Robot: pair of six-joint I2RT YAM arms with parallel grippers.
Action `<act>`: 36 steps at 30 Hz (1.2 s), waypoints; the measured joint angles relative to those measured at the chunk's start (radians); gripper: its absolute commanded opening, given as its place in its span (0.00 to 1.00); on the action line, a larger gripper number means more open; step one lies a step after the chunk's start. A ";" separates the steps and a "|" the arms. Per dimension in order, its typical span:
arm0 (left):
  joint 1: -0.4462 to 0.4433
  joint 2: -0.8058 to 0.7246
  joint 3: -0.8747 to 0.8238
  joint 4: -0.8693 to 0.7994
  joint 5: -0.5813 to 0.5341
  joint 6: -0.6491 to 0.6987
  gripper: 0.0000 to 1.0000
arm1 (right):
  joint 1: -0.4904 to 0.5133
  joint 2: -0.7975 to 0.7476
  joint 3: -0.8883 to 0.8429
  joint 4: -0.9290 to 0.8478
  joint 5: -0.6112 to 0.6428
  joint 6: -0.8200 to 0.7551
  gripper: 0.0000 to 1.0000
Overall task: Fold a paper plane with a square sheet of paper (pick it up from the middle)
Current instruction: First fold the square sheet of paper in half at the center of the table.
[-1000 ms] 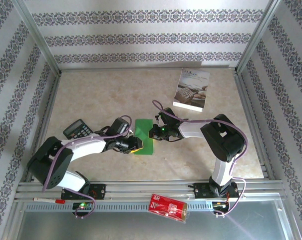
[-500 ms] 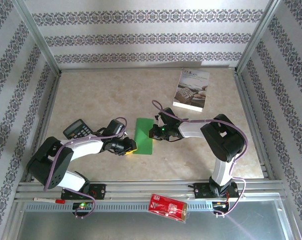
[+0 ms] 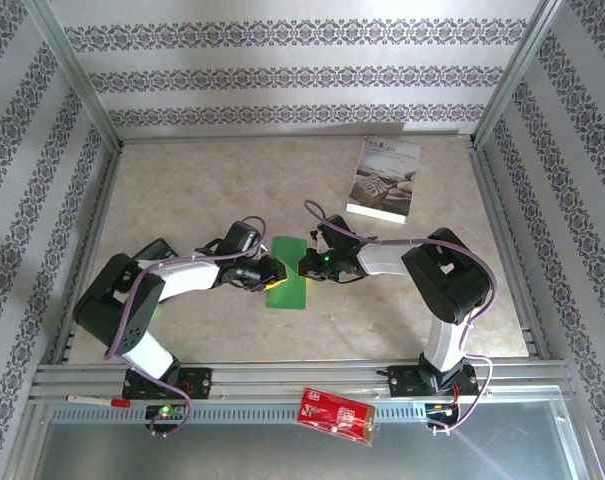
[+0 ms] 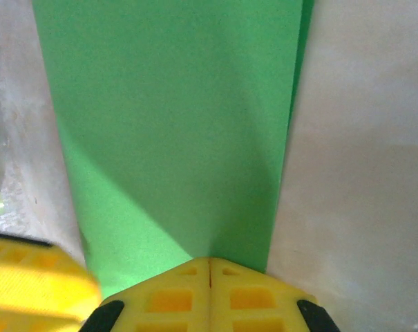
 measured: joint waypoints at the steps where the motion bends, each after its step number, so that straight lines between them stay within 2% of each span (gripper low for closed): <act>1: 0.011 0.021 0.000 0.000 0.000 0.005 0.26 | 0.000 0.000 0.000 0.000 0.000 0.000 0.00; 9: 0.089 0.026 -0.005 -0.001 0.023 0.047 0.27 | 0.000 -0.002 -0.005 0.001 0.001 0.000 0.00; 15: 0.086 0.006 0.029 -0.001 0.050 0.048 0.31 | -0.002 -0.007 -0.006 0.000 0.008 -0.007 0.00; 25: 0.102 0.224 0.204 0.010 0.072 0.066 0.29 | -0.007 -0.009 -0.004 -0.010 0.008 -0.020 0.00; 31: 0.150 0.224 0.223 -0.017 0.064 0.106 0.31 | -0.007 -0.011 -0.006 -0.011 0.012 -0.023 0.00; 36: 0.151 0.201 0.249 -0.039 0.057 0.106 0.36 | -0.020 -0.018 -0.012 -0.013 0.013 -0.025 0.00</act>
